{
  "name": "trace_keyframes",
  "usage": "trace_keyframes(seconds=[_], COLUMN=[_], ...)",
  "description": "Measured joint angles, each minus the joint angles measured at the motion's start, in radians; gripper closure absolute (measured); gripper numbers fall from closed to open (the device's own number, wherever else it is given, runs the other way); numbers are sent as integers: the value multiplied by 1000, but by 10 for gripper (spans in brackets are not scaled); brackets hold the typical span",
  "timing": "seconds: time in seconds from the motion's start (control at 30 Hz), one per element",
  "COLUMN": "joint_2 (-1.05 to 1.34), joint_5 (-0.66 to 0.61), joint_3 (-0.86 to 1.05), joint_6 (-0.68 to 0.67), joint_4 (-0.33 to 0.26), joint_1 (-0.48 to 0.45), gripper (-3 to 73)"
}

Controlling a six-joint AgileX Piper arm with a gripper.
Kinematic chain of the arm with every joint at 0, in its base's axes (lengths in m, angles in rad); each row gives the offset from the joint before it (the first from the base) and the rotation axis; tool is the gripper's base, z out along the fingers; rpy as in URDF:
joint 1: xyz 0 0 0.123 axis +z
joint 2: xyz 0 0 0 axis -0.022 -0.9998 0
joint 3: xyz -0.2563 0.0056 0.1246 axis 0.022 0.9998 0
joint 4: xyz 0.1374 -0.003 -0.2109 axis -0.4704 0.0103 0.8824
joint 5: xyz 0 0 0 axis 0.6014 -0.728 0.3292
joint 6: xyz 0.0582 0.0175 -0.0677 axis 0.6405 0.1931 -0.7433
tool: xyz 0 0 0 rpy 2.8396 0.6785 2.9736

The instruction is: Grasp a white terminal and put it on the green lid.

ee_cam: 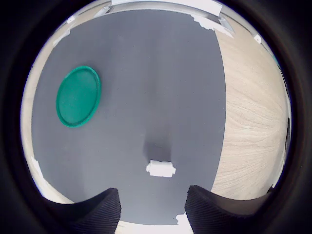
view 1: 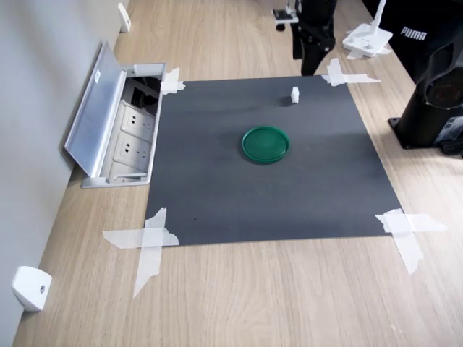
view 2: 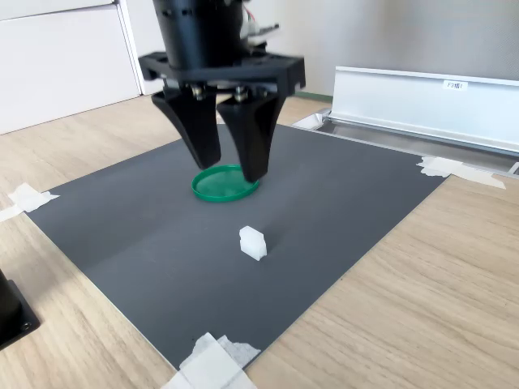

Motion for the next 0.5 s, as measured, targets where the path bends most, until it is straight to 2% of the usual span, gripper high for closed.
trace_keyframes(seconds=[0.17,0.37,0.5], joint_2=[-20,-52,-69], joint_5=[50,83,128], joint_3=[9,52,95], joint_6=[-40,-81,-85], joint_4=[-3,-51,-55], joint_1=[-60,-66,-66], gripper=[126,126,126])
